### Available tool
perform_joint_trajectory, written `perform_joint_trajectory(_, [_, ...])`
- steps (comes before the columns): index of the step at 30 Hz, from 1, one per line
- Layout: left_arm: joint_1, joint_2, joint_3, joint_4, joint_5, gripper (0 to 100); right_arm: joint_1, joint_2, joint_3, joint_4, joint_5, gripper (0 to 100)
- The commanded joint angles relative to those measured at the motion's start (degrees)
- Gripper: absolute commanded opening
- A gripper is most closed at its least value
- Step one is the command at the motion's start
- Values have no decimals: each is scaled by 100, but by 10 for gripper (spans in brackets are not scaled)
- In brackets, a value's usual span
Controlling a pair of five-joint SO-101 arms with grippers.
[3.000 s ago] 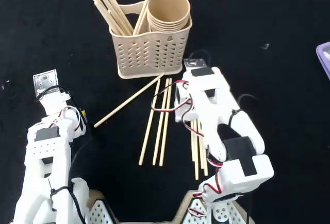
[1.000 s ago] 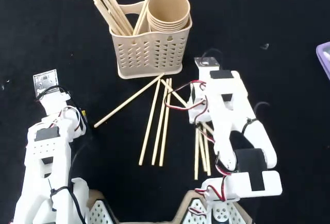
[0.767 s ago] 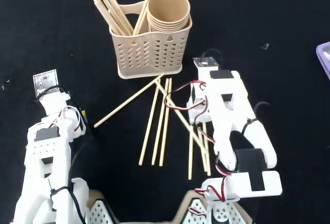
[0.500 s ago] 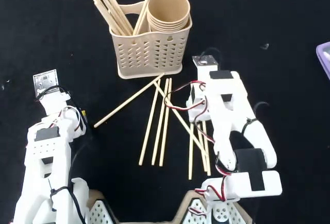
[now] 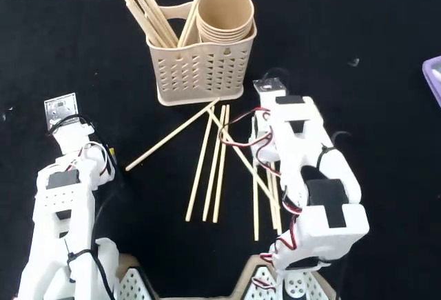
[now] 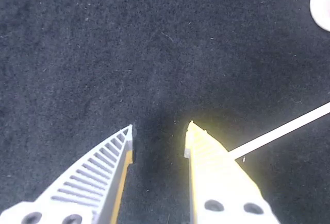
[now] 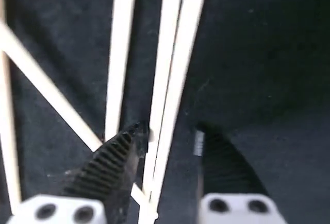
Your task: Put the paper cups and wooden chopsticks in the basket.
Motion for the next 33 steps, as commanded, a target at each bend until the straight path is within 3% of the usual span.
perform_joint_trajectory(1, [-48,9,-163,-97,44,170,-114,119,-75,-149,97,18])
perform_joint_trajectory(11, [-48,9,-163,-97,44,170,642,-198,-40,-62,123,10])
perform_joint_trajectory(33, [-40,9,-171,-97,44,170,1371,-3899,-585,703,431,11])
